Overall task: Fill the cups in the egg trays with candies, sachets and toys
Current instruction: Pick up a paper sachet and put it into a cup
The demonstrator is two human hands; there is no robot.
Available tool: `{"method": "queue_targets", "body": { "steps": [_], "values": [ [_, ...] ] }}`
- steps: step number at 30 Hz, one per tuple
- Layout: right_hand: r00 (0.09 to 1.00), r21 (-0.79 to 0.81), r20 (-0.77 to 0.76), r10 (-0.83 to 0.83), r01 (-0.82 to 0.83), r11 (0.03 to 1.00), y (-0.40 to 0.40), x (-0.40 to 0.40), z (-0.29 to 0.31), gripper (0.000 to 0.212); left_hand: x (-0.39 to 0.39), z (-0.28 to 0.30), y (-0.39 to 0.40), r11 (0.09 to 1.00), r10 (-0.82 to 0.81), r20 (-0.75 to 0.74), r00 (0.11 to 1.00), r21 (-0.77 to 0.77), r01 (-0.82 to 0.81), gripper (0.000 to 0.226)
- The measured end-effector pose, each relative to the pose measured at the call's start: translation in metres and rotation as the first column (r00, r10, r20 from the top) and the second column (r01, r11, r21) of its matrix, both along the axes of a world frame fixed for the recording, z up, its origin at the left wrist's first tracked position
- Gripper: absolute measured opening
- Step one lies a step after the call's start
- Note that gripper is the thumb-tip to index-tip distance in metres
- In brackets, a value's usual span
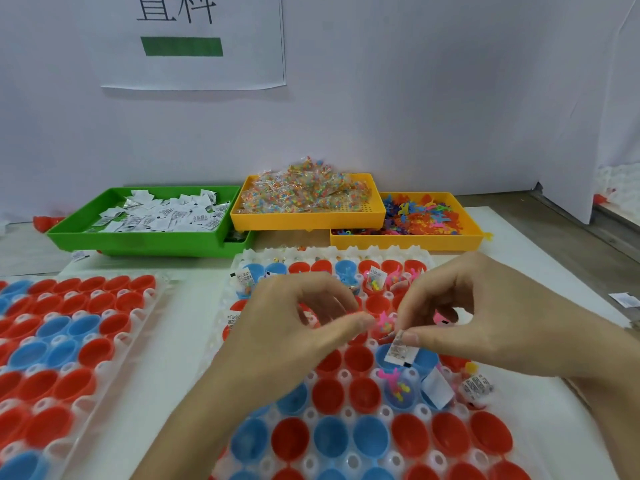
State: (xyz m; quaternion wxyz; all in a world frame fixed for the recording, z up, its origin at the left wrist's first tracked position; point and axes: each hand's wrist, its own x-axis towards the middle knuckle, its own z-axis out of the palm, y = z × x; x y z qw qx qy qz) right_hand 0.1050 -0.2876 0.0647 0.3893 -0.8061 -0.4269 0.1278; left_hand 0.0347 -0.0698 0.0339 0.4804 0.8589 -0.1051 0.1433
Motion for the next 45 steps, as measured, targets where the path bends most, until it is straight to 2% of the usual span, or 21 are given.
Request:
{"method": "queue_targets", "body": {
  "steps": [3, 7, 22, 26, 38, 45],
  "values": [
    [1.0, -0.038, 0.004, 0.011, -0.011, 0.999, 0.0, -0.002, -0.009, 0.017, 0.005, -0.003, 0.008, 0.992, 0.113, 0.026, 0.993, -0.066, -0.112, 0.009],
    [0.999, -0.076, 0.004, 0.047, -0.047, 0.996, 0.001, 0.004, -0.016, 0.008, 0.007, -0.006, 0.012, 0.986, 0.15, 0.034, 0.988, -0.081, -0.147, 0.005],
    [0.998, -0.168, 0.017, 0.069, -0.065, 0.984, 0.003, 0.009, -0.032, 0.025, 0.007, -0.009, 0.014, 0.982, 0.187, 0.068, 0.98, -0.023, -0.185, 0.007],
    [0.998, -0.19, 0.018, 0.068, -0.063, 0.98, 0.002, 0.009, -0.035, 0.03, 0.008, -0.009, 0.015, 0.981, 0.193, 0.068, 0.979, -0.011, -0.193, 0.017],
    [0.996, -0.26, 0.05, 0.078, -0.063, 0.964, 0.001, 0.012, -0.048, 0.042, 0.007, -0.006, 0.016, 0.979, 0.203, 0.075, 0.976, -0.015, -0.203, 0.018],
    [0.995, -0.329, 0.072, 0.072, -0.044, 0.943, 0.003, 0.012, -0.058, 0.034, 0.008, -0.007, 0.019, 0.978, 0.209, 0.105, 0.972, -0.008, -0.21, 0.015]
  ]
}}
